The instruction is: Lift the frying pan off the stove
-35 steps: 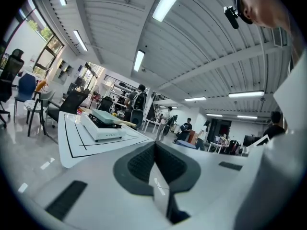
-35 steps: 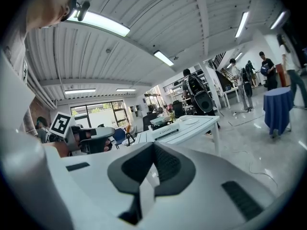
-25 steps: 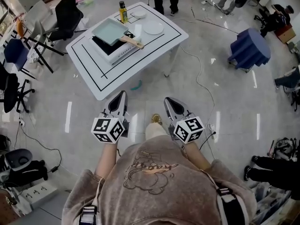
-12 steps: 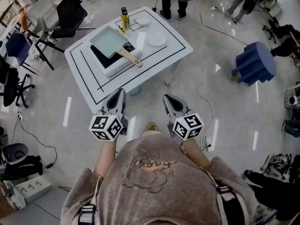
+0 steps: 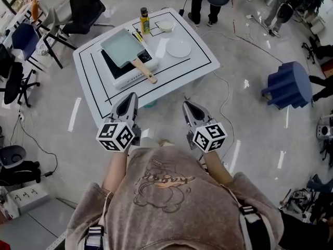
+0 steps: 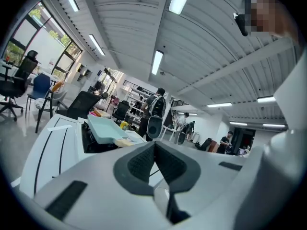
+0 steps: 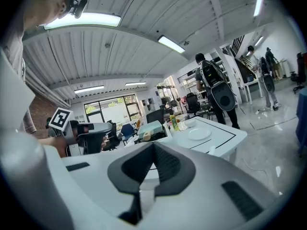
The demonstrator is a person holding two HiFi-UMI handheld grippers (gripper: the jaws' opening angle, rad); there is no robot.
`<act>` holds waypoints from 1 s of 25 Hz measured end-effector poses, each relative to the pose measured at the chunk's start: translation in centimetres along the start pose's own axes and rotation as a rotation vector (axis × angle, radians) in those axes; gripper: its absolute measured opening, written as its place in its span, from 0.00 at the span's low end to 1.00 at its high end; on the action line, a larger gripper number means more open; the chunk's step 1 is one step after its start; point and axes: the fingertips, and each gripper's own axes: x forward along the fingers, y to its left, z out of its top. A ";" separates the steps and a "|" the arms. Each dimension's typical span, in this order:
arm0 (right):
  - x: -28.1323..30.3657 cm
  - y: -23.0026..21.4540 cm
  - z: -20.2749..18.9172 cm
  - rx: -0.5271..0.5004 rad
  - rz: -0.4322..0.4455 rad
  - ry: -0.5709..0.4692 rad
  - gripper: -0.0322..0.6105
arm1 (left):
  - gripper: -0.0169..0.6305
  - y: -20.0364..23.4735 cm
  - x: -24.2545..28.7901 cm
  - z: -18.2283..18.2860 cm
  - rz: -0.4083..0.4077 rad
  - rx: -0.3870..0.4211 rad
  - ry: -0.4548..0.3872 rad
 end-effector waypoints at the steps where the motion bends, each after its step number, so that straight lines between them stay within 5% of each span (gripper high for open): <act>1: 0.2 -0.2 0.1 0.002 0.001 -0.001 0.05 | 0.04 0.1 0.2 0.0 0.002 -0.002 0.001; 25: 4.3 0.0 2.1 0.047 -0.047 -0.038 0.05 | 0.04 2.0 3.9 2.0 -0.108 0.041 0.084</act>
